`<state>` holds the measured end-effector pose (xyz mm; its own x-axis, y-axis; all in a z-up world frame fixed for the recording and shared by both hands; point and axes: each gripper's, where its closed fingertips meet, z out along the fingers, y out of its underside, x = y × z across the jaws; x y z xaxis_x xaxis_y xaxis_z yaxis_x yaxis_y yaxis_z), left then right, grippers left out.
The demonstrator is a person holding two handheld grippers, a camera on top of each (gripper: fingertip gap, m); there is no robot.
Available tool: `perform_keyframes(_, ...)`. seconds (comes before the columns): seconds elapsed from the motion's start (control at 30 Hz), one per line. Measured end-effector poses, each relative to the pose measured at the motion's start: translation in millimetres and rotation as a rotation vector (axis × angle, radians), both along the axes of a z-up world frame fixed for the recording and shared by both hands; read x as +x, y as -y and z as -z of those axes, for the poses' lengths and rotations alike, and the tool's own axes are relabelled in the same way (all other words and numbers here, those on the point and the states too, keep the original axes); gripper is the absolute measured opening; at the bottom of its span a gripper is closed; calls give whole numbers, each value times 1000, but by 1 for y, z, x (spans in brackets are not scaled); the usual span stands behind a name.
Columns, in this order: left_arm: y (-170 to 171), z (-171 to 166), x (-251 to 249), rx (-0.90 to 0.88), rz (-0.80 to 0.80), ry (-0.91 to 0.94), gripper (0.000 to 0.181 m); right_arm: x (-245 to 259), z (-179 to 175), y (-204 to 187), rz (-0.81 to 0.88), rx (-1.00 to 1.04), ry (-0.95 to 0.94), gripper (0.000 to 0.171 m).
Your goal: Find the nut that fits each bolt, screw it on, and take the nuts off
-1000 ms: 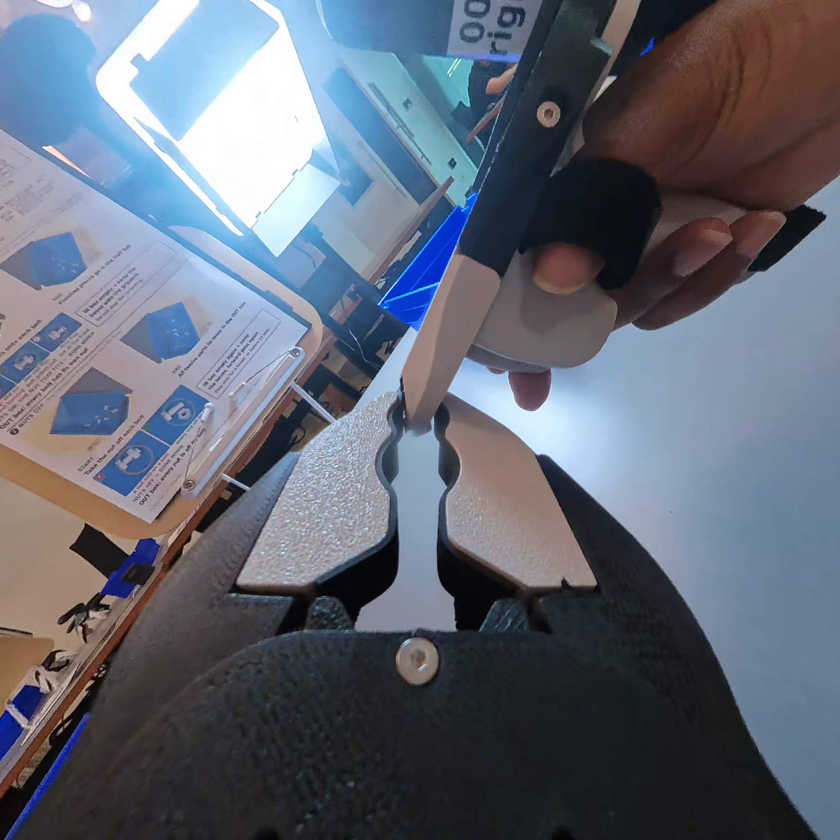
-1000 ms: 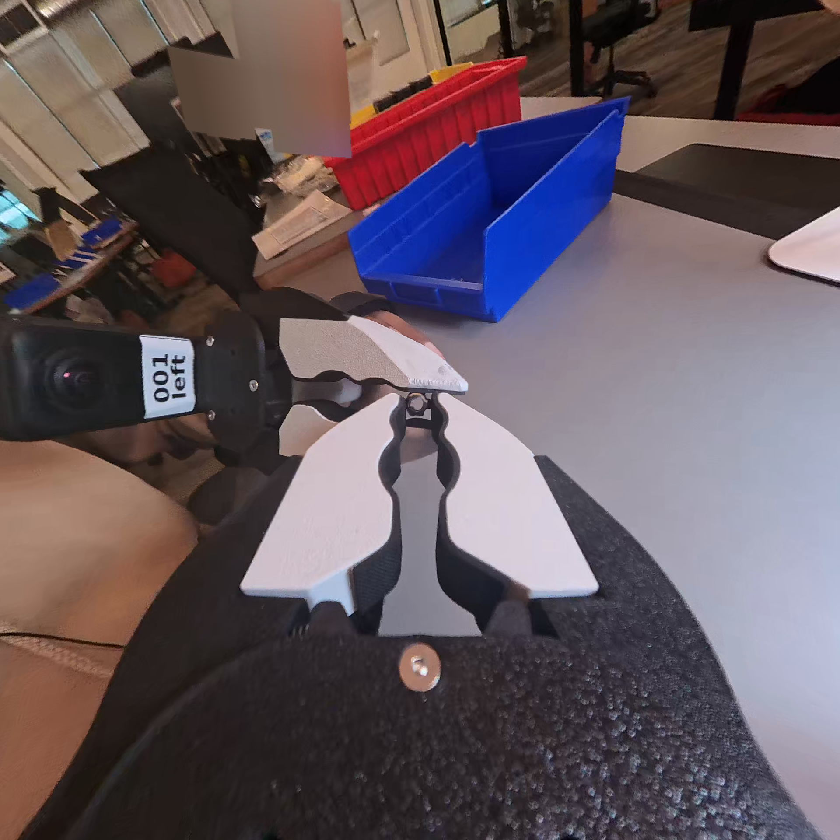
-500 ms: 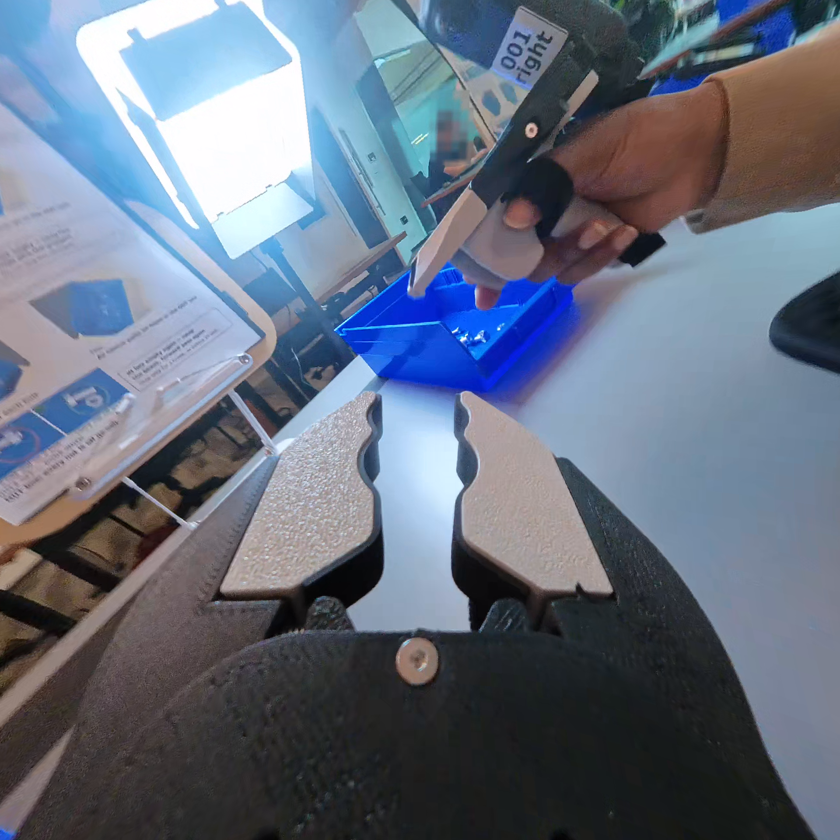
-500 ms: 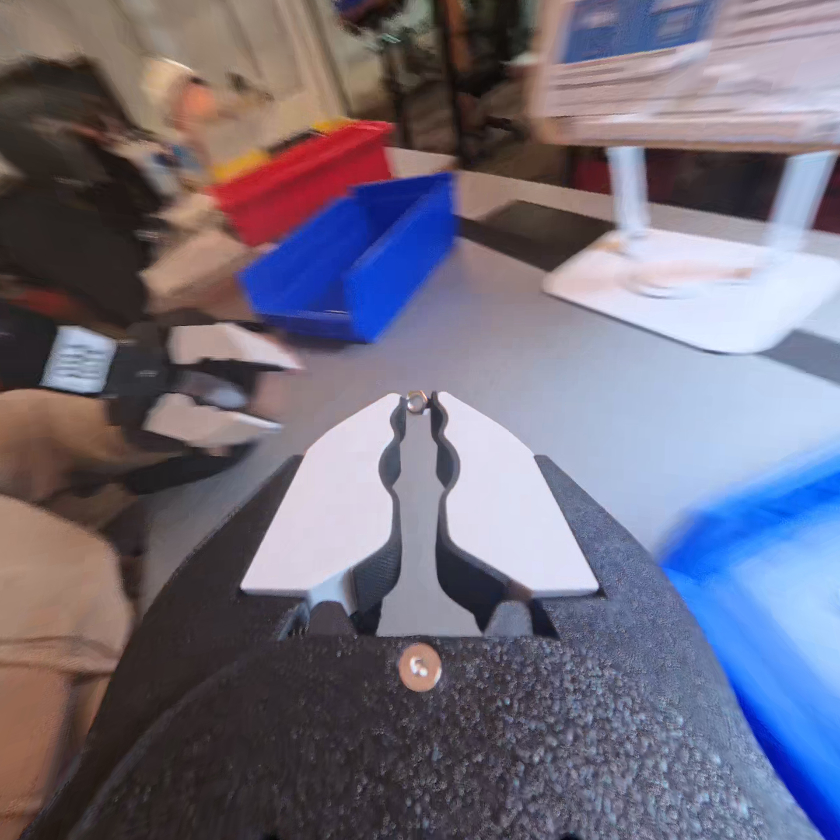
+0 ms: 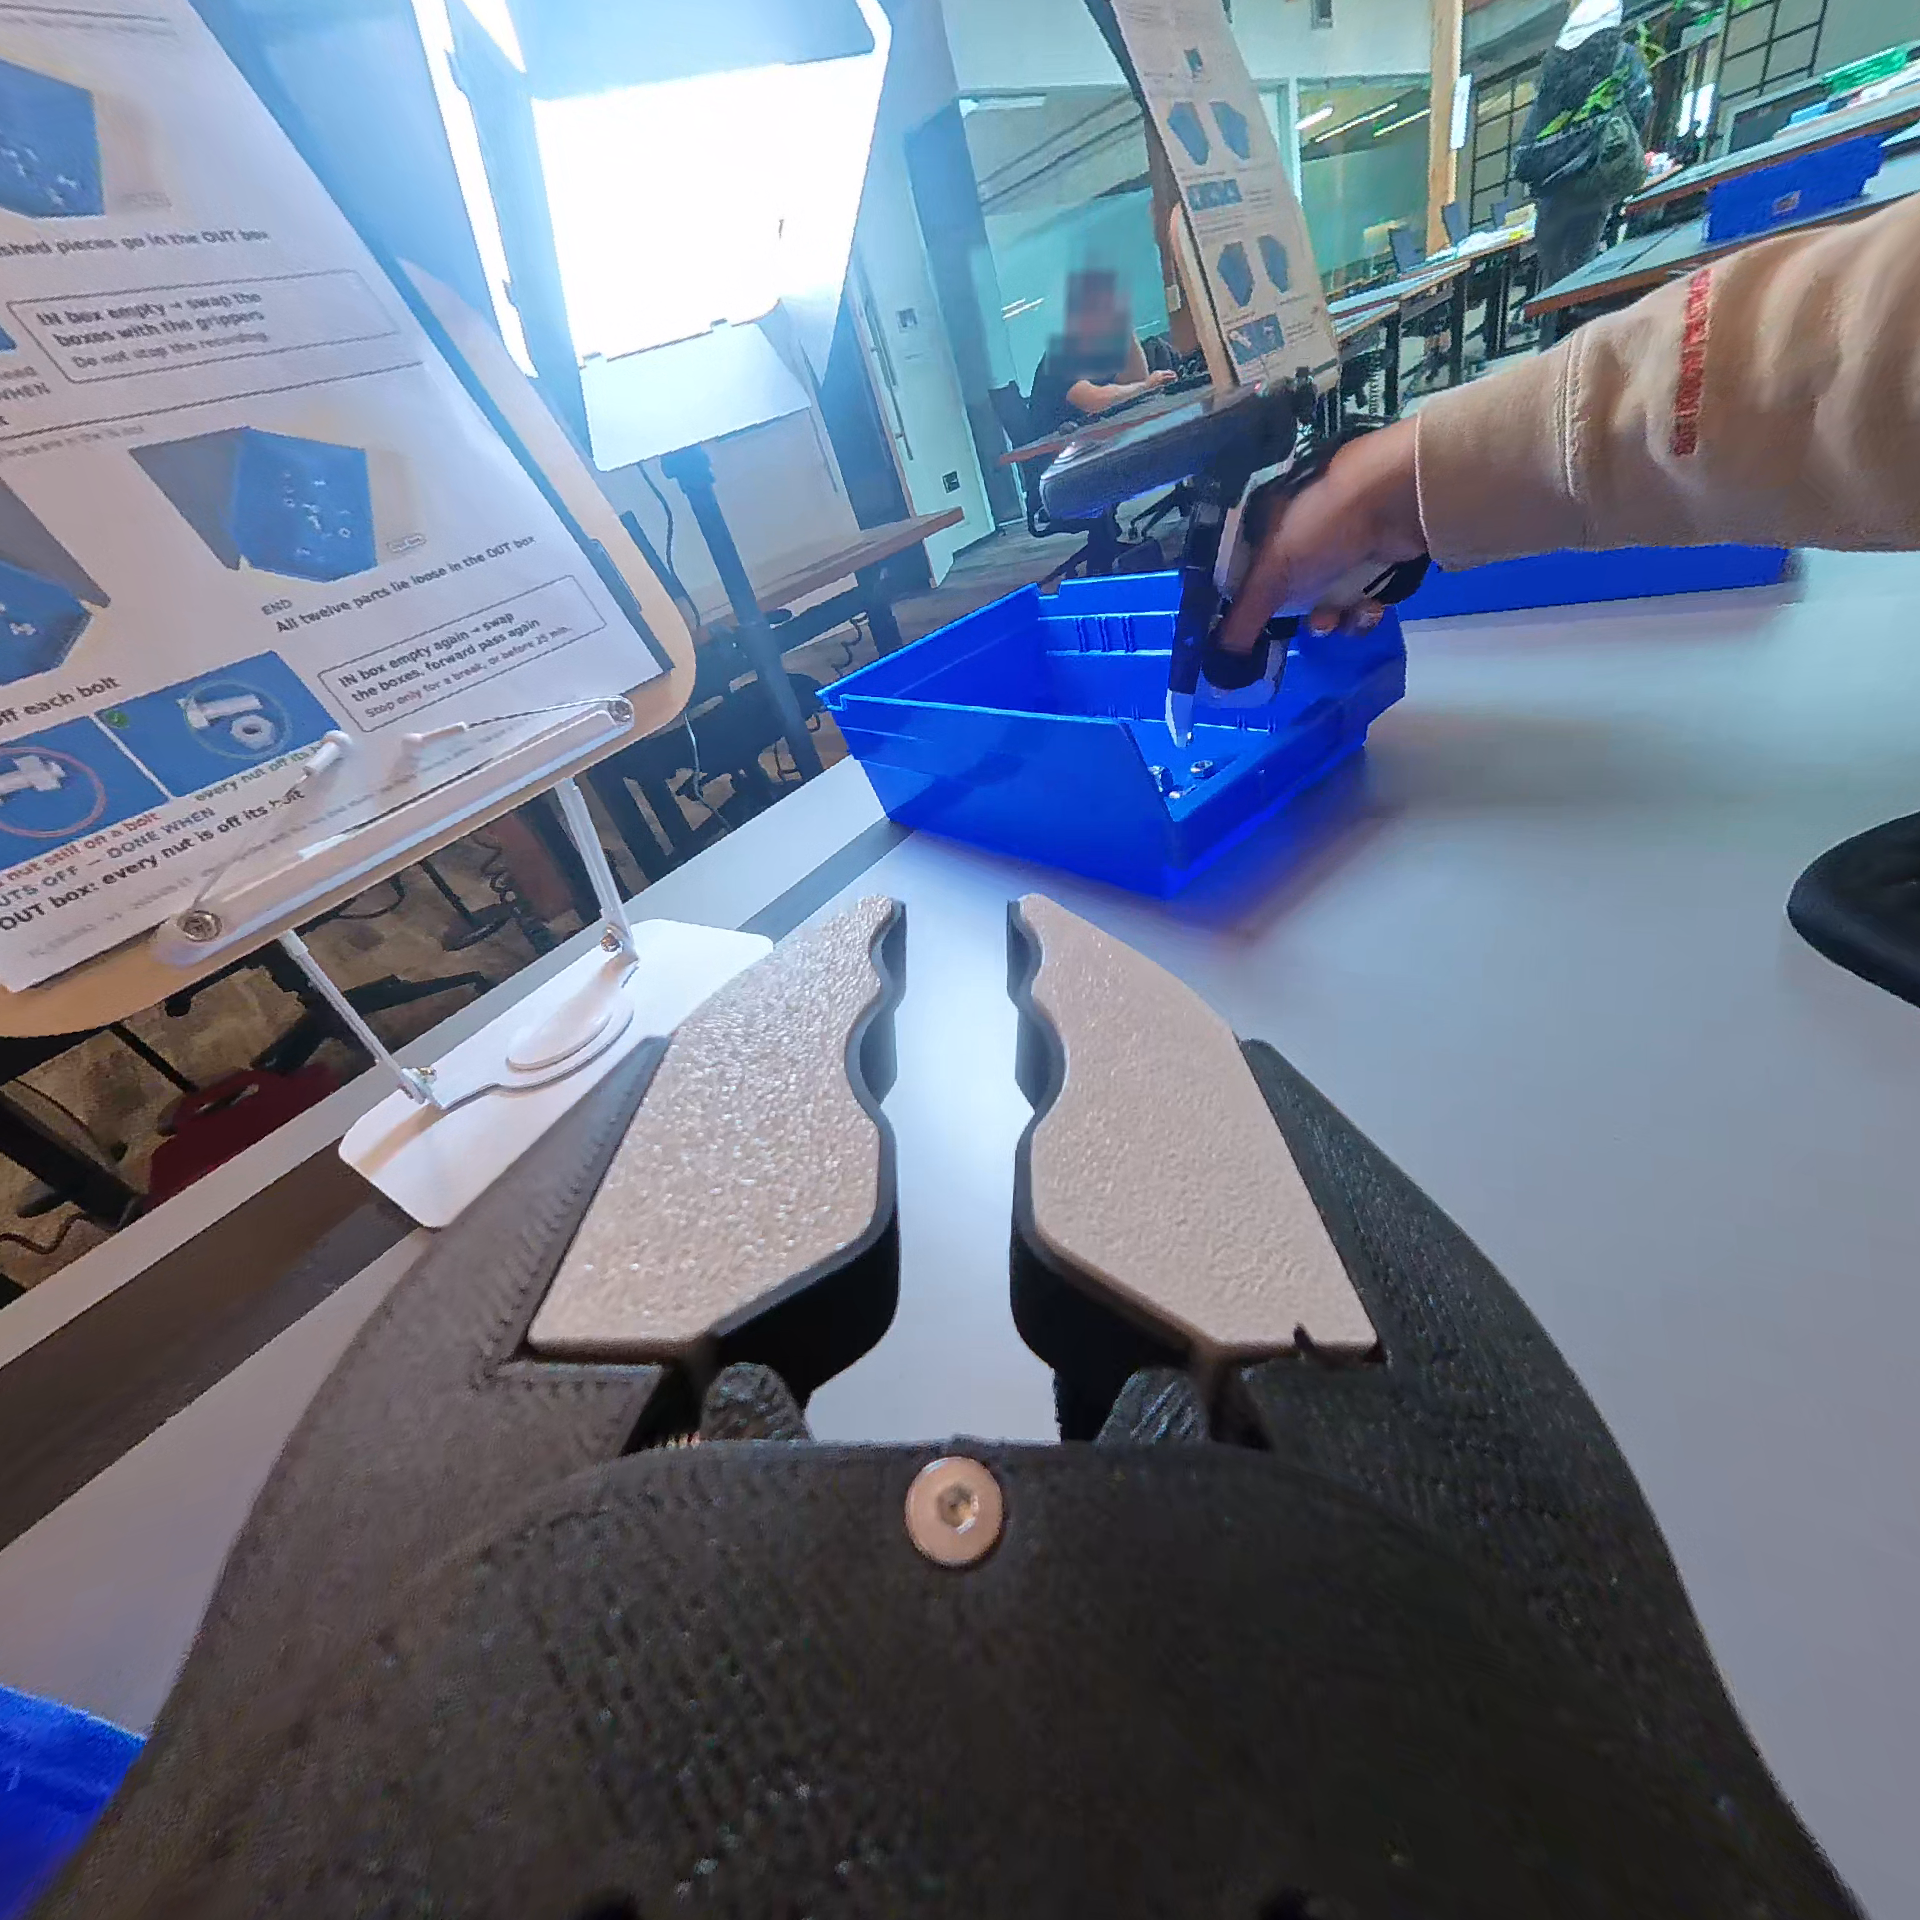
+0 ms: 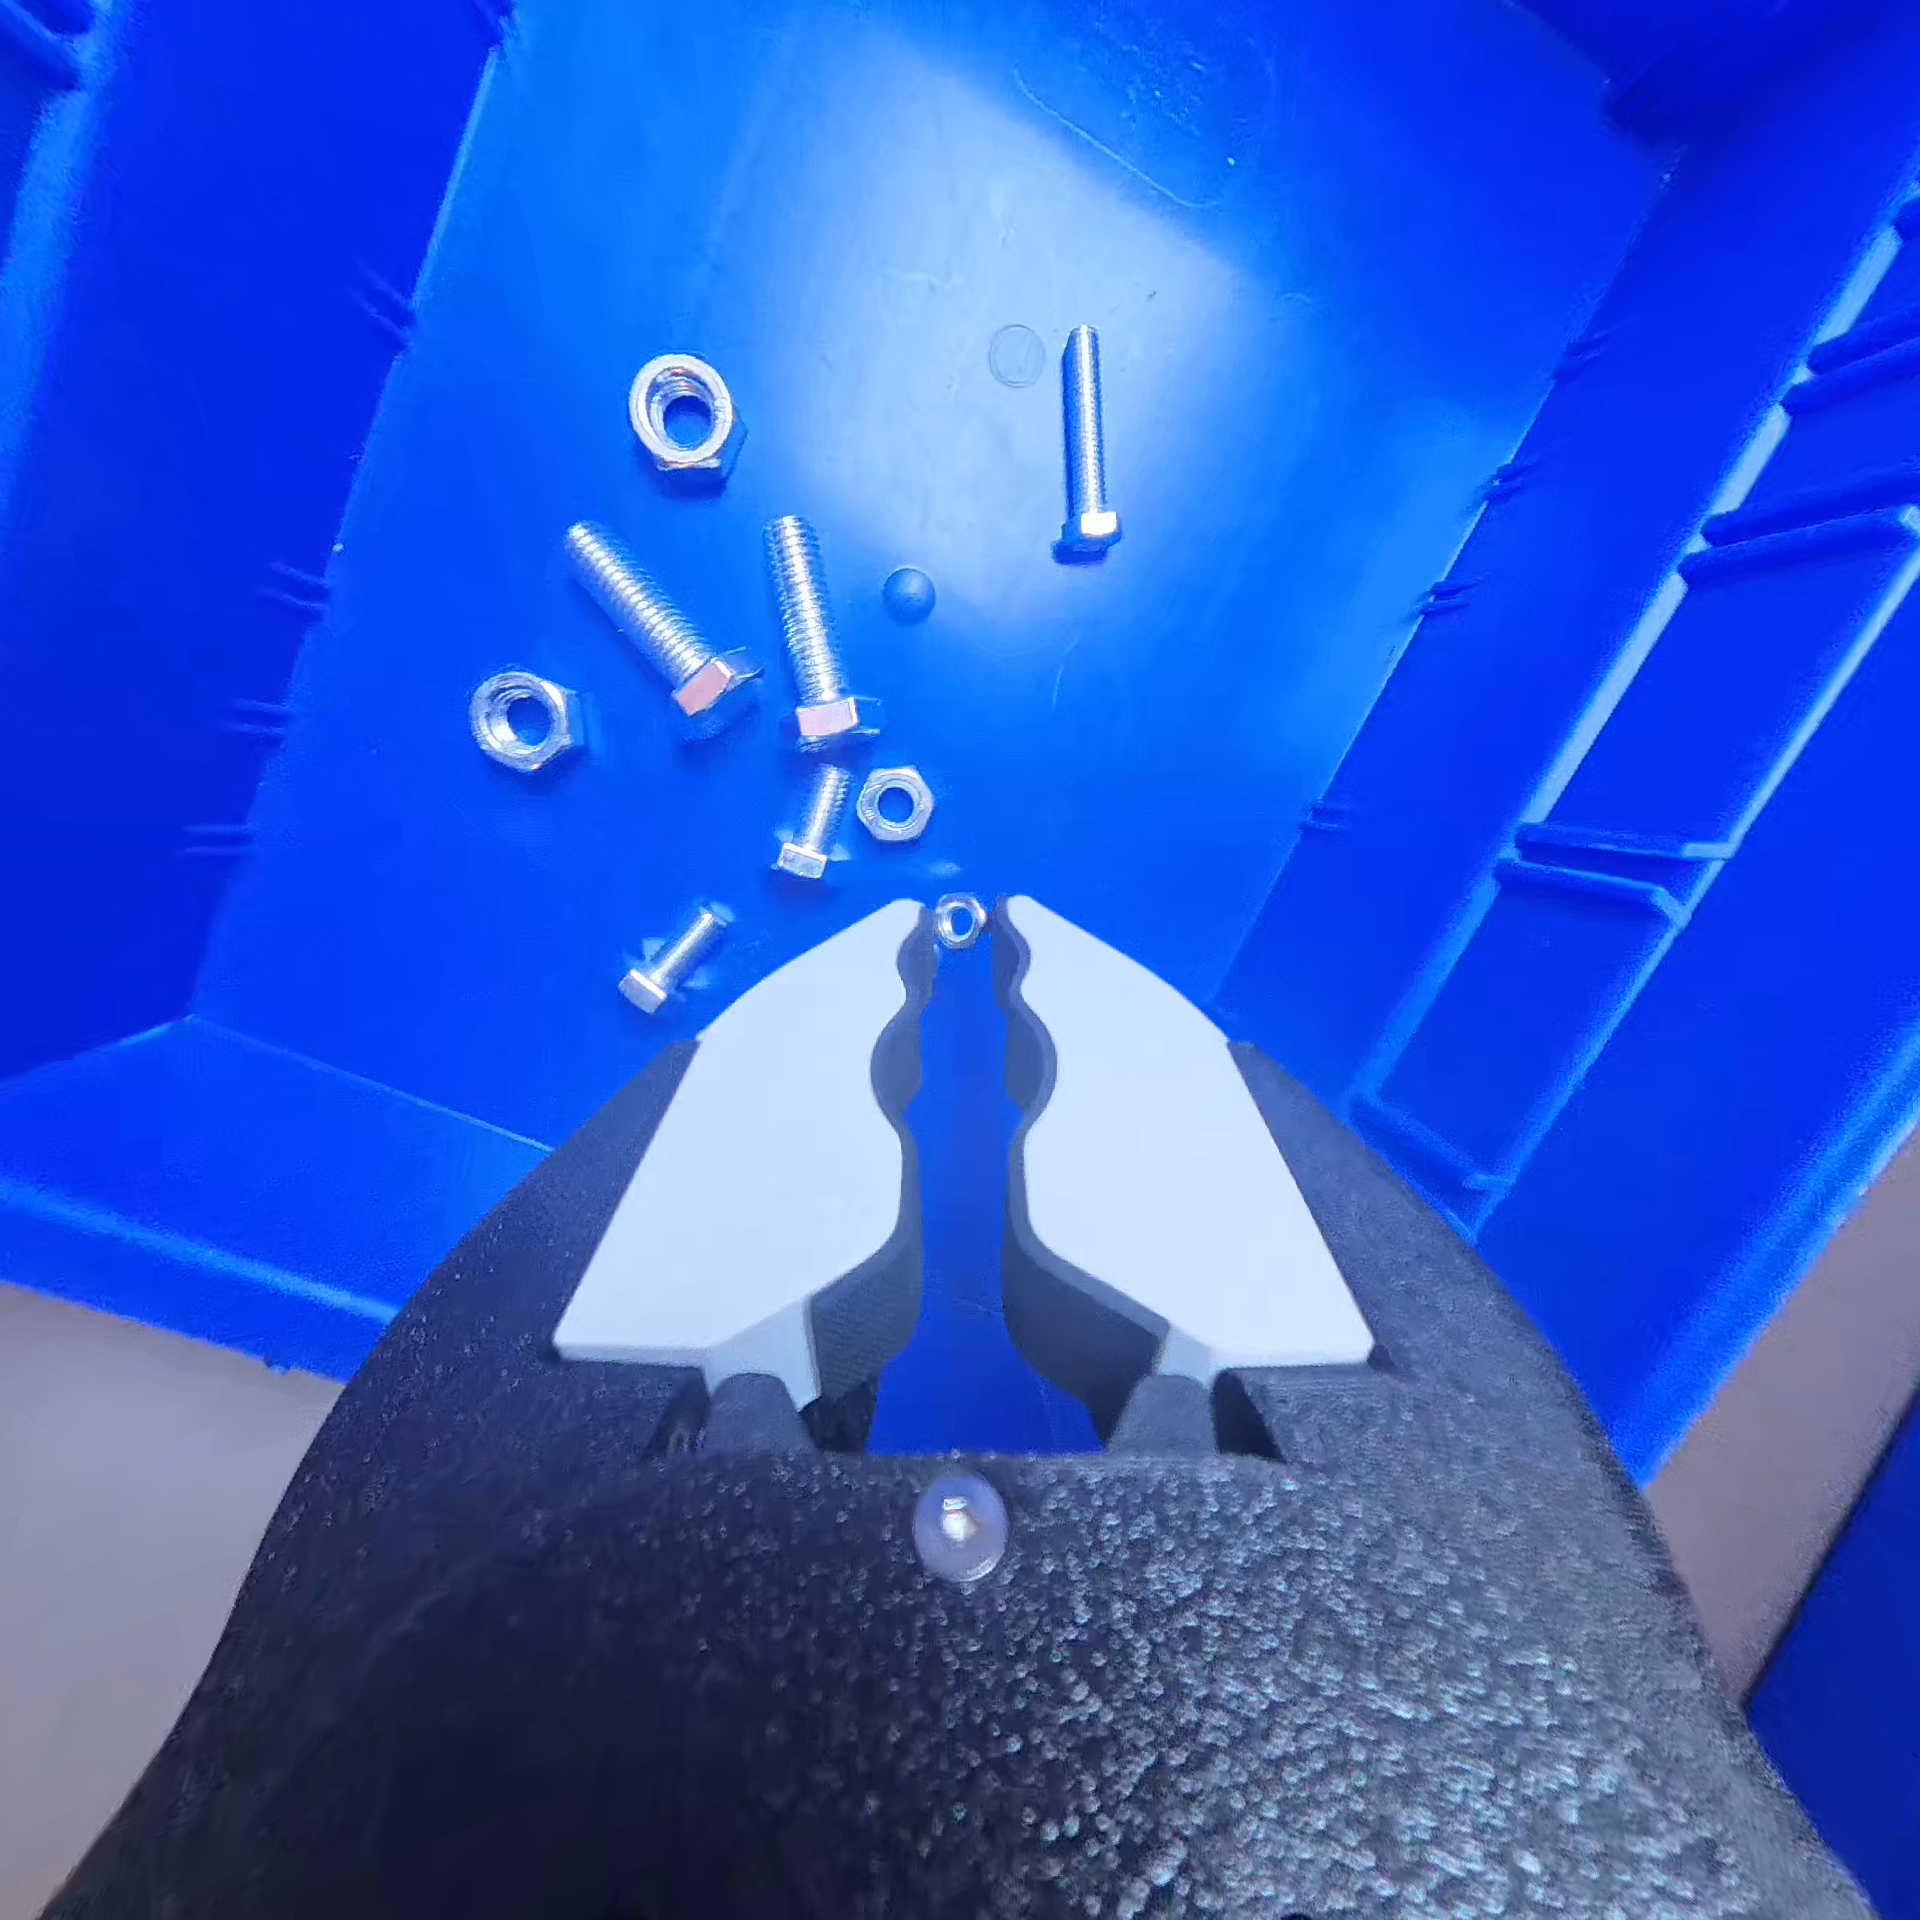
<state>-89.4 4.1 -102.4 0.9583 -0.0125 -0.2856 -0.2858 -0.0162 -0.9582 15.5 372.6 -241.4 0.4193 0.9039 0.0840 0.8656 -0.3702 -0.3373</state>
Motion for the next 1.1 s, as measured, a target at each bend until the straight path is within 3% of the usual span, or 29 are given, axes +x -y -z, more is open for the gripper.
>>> perform_keyframes(0.23,5,-3,-34,-22,-88,23,19,-9,14,-23,116,84,14,12)
perform_keyframes(0.3,19,-18,-66,-12,-169,44,21,-13,12,-25,128,84,-24,26)
perform_keyframes(0.37,43,-31,-111,-39,-277,108,28,-20,-1,-24,104,127,-107,36)
perform_keyframes(0.47,88,-51,-177,-59,-389,228,22,-39,-50,-9,-4,250,-364,38)
perform_keyframes(0.57,115,-29,-231,-302,-439,299,22,-47,-99,34,-128,284,-622,37)
perform_keyframes(0.63,122,11,-238,-602,-330,346,22,-44,-118,67,-205,279,-720,36)
perform_keyframes(0.7,141,57,-240,-935,-251,310,23,-37,-128,99,-286,276,-788,35)
perform_keyframes(0.83,182,113,-250,-1371,-209,179,24,-15,-123,146,-423,287,-796,33)
perform_keyframes(0.93,198,133,-249,-1533,-170,122,27,1,-113,164,-480,293,-788,32)
perform_keyframes(1.1,202,155,-243,-1617,-111,138,27,14,-108,177,-504,266,-805,31)
